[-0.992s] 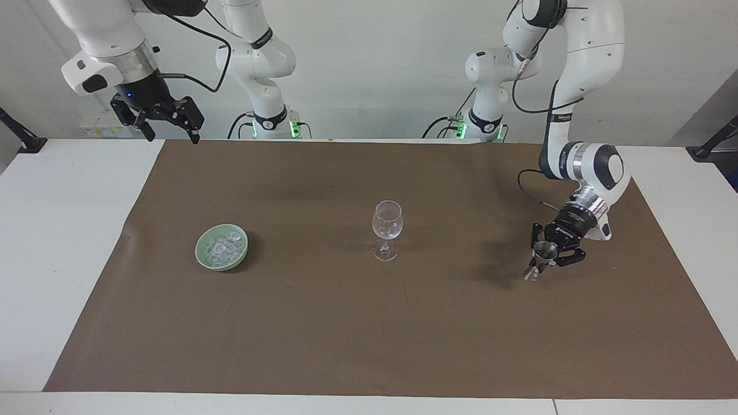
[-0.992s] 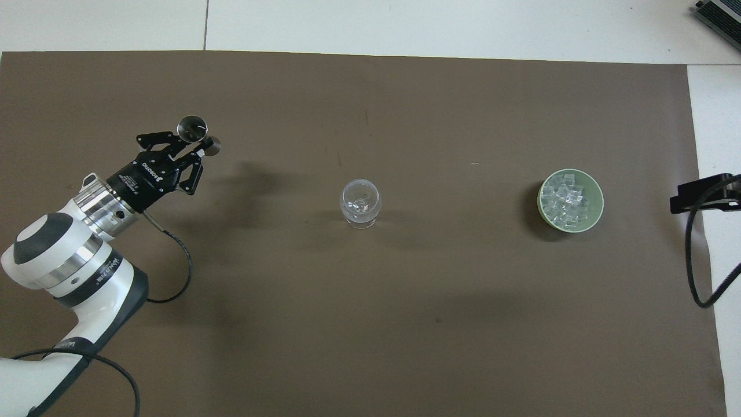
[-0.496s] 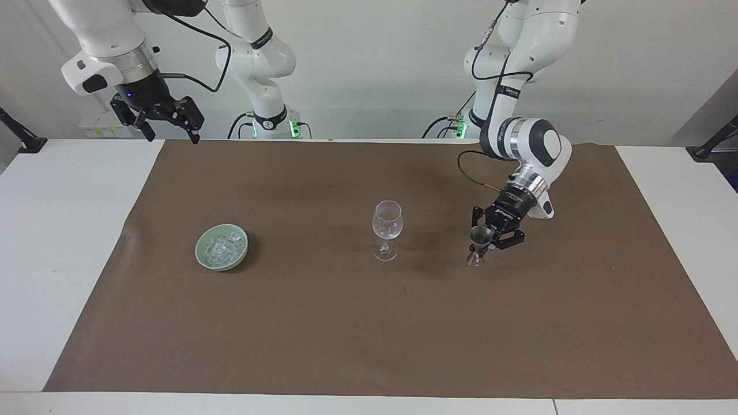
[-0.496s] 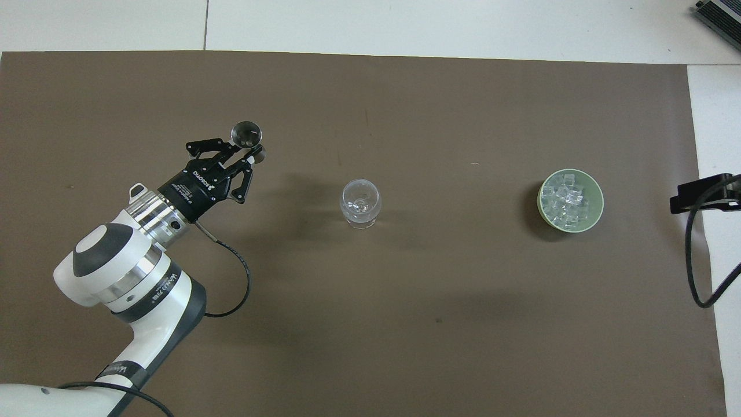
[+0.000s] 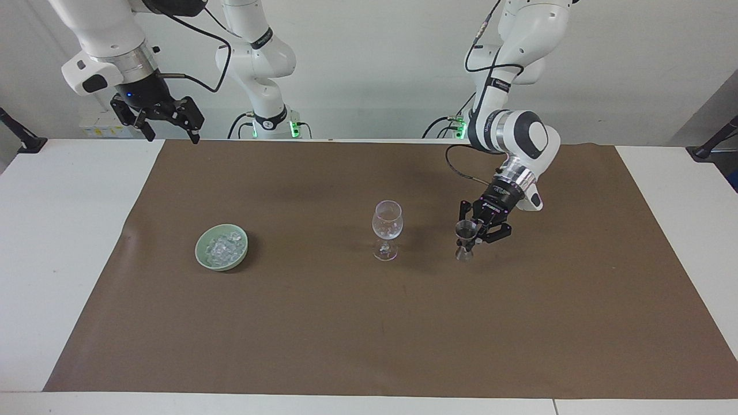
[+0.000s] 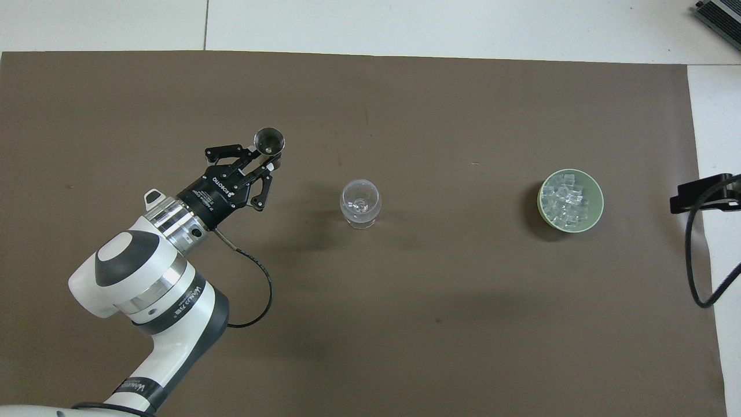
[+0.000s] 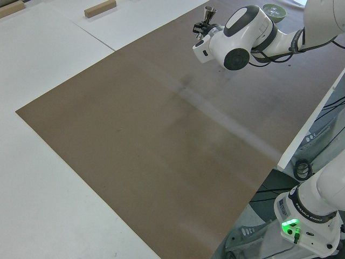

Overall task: Pour wine and add ice with both arms
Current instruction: 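Lift the jigger with the left gripper and carry it toward the glass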

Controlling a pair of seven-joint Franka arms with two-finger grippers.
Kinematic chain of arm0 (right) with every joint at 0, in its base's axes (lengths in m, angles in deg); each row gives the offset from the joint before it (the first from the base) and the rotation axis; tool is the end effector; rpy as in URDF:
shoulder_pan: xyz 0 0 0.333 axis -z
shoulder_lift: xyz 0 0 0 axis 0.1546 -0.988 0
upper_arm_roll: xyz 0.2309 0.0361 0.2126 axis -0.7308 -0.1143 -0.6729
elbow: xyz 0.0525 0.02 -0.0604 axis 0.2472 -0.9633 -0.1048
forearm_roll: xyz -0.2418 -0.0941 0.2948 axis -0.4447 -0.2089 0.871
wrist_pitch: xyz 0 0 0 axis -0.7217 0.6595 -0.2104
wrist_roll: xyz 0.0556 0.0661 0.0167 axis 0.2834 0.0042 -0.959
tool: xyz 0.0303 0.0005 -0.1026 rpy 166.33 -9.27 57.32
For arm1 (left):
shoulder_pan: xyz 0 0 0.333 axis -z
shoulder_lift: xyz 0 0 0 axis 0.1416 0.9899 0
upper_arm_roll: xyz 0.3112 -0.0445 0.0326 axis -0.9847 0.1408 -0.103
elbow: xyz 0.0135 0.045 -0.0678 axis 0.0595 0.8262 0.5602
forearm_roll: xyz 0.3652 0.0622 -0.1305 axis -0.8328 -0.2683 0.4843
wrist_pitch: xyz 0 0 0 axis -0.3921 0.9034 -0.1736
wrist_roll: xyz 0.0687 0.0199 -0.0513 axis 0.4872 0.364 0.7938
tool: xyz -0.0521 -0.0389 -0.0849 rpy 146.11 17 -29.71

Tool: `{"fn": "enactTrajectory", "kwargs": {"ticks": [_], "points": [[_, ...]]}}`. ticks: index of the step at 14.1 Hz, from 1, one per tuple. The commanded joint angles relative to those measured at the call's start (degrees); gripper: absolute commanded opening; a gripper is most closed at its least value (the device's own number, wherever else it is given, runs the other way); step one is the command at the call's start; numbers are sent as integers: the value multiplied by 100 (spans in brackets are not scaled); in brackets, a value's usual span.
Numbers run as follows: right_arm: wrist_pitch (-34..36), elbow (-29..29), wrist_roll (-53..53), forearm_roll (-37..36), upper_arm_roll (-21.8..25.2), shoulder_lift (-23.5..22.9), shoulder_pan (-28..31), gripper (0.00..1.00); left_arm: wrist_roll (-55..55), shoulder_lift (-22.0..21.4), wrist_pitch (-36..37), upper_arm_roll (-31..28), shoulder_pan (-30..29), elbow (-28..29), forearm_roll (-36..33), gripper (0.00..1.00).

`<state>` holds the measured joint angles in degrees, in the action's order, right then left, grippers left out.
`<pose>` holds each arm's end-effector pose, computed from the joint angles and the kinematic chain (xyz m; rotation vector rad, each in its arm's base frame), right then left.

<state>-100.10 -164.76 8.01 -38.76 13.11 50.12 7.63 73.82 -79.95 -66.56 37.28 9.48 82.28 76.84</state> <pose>0.5299 -0.0377 0.6510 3.1243 -0.1190 -0.0495 0.5223 -0.1778 0.3654 0.8890 1.6820 -0.4165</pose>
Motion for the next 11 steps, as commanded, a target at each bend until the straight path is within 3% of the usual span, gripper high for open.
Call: {"fn": "enactTrajectory", "kwargs": {"ticks": [1, 11], "points": [[-35, -135, 21, 57, -13, 119, 12, 100, -94, -132, -398, 104, 75, -66, 180, 0], [-44, -135, 21, 57, -13, 128, 12, 100, -304, -212, -1304, 385, 418, -268, 171, 0]]}}
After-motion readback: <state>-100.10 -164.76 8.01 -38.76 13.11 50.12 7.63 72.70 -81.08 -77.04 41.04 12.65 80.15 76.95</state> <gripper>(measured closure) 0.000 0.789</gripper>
